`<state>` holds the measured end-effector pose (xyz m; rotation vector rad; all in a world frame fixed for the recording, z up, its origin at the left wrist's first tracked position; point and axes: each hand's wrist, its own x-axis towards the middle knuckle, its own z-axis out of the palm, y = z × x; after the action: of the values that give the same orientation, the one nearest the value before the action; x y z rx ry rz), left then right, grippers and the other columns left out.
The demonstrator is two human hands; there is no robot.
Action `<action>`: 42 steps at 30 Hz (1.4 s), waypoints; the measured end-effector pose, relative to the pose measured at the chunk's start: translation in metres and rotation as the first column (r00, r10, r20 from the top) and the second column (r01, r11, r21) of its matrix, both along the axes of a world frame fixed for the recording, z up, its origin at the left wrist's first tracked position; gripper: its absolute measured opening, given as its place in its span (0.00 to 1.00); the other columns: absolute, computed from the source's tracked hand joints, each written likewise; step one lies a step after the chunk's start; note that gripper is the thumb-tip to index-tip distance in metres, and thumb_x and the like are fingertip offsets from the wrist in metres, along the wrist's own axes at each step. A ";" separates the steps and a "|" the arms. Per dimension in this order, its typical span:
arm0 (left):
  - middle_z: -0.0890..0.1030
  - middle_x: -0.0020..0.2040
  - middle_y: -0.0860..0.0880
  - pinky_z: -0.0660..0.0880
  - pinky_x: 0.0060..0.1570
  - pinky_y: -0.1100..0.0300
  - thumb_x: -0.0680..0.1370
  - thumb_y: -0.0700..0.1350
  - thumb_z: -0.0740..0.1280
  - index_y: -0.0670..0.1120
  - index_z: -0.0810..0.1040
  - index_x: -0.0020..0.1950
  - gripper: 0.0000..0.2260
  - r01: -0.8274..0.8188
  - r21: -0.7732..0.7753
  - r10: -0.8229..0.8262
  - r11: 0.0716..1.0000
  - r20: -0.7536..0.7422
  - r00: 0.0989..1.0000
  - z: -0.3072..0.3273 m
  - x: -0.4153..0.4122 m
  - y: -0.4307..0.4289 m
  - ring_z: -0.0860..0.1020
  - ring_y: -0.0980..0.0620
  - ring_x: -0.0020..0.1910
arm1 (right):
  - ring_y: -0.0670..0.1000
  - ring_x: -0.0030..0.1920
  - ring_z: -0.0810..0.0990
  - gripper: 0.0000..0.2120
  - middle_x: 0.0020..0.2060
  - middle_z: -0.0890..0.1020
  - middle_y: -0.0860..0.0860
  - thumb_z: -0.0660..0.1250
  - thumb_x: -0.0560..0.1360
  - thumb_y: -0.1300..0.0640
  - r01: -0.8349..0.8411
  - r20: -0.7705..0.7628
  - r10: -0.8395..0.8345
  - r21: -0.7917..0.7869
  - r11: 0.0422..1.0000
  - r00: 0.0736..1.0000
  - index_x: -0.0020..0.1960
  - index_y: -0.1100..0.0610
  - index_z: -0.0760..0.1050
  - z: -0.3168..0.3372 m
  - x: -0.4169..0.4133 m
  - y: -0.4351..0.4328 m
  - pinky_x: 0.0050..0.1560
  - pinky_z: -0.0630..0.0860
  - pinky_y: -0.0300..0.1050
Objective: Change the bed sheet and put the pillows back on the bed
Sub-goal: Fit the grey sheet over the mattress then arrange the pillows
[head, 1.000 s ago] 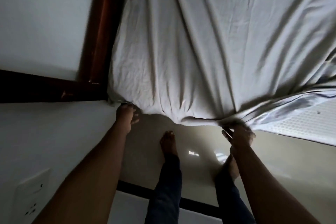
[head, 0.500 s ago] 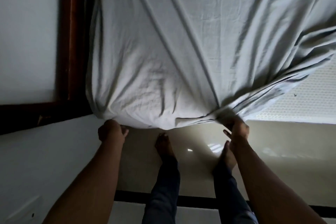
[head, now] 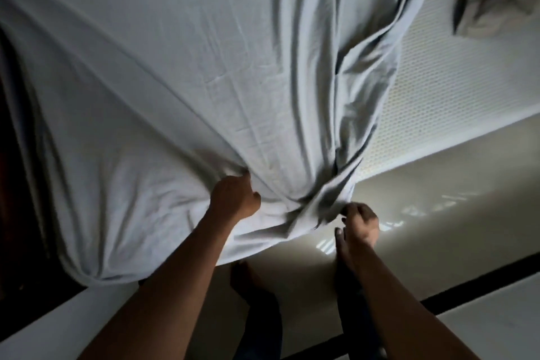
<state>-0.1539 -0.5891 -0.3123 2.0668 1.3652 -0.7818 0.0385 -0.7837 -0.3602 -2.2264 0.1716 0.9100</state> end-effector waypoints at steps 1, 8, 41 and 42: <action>0.80 0.62 0.39 0.74 0.60 0.52 0.79 0.51 0.63 0.44 0.73 0.71 0.22 0.009 0.035 -0.008 0.999 -0.022 1.000 0.004 0.010 0.007 0.77 0.39 0.63 | 0.58 0.47 0.85 0.18 0.42 0.85 0.52 0.69 0.67 0.39 0.105 -0.070 -0.098 0.106 0.989 0.993 0.48 0.52 0.81 0.001 0.006 0.008 0.50 0.82 0.58; 0.82 0.57 0.43 0.76 0.57 0.50 0.77 0.46 0.64 0.47 0.78 0.64 0.16 0.130 0.147 -0.182 0.981 0.434 0.883 0.002 0.086 -0.015 0.79 0.41 0.58 | 0.60 0.38 0.83 0.21 0.33 0.83 0.53 0.63 0.74 0.37 -0.022 0.141 0.022 0.002 1.000 0.990 0.38 0.54 0.77 -0.016 0.021 0.004 0.44 0.81 0.57; 0.69 0.77 0.50 0.67 0.70 0.59 0.81 0.48 0.65 0.59 0.66 0.78 0.25 0.345 -0.231 -0.329 0.910 0.108 0.938 -0.002 0.262 0.009 0.71 0.47 0.73 | 0.49 0.32 0.71 0.16 0.31 0.74 0.48 0.73 0.76 0.46 0.107 0.237 -0.129 0.102 0.989 0.963 0.40 0.58 0.75 -0.049 0.206 -0.043 0.28 0.65 0.39; 0.69 0.77 0.51 0.65 0.70 0.60 0.81 0.49 0.66 0.60 0.64 0.79 0.26 0.366 -0.185 -0.342 0.912 0.149 0.928 -0.001 0.259 0.010 0.69 0.48 0.74 | 0.51 0.34 0.73 0.15 0.32 0.75 0.50 0.72 0.76 0.47 0.194 0.252 -0.207 0.074 0.978 0.945 0.42 0.59 0.76 -0.052 0.210 -0.057 0.29 0.65 0.40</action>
<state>0.1049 -0.5794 -0.3131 2.1777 0.8139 -0.8976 0.2486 -0.8405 -0.4123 -2.2108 0.2468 0.5035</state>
